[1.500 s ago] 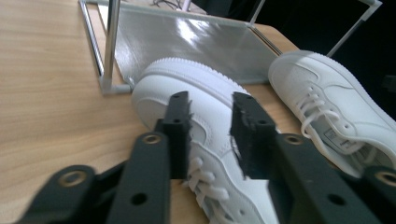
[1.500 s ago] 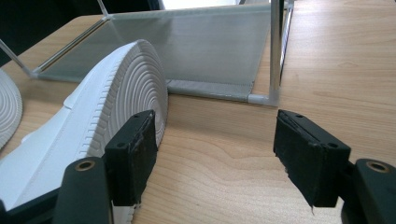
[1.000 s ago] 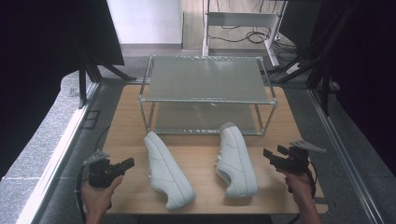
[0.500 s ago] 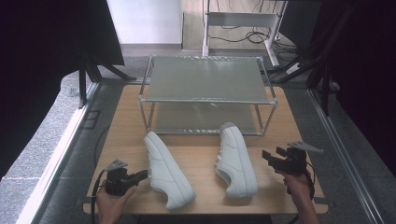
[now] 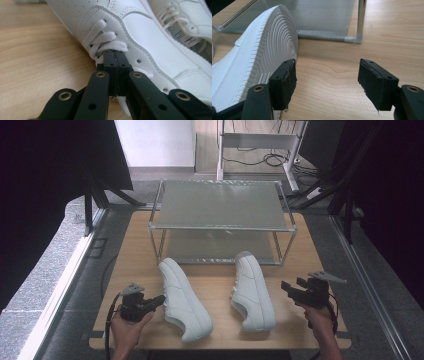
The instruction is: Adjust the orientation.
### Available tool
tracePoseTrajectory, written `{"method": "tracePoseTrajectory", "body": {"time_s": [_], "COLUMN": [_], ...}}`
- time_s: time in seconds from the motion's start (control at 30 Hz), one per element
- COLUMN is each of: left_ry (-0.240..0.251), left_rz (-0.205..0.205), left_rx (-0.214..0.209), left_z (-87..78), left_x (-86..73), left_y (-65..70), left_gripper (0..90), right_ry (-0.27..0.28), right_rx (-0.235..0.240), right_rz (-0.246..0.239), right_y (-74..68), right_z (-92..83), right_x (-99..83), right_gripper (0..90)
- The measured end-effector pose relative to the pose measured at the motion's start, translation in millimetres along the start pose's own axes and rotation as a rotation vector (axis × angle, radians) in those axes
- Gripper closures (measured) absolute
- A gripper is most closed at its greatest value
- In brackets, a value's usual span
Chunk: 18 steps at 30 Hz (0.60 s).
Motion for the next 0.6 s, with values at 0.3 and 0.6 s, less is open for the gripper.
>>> {"method": "tracePoseTrajectory", "body": {"time_s": [0.3, 0.6], "left_ry": [-0.003, -0.105], "left_rz": [0.104, 0.214], "left_rx": [-0.010, 0.016], "left_z": [26.6, 60.2], "left_x": [51.7, 94.6], "left_y": [31.5, 50.2], "left_gripper": [89.9, 90.0], "right_ry": [-0.011, -0.010], "right_rx": [-0.018, -0.033], "right_rz": [0.004, 0.008], "right_y": [4.0, 8.2], "right_z": [0.8, -1.9], "right_x": [-3.1, -6.1], "right_gripper": [31.2, 31.2]}}
Point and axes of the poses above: each handheld gripper's, and its own axes: z roughly forward along the jaws, x roughly out of its top, y roughly to its right, the point moved 5 cm from there along z, roughly forward along the jaws, and after that the axes turned 12 degrees about -y, right-handed, at the moved point
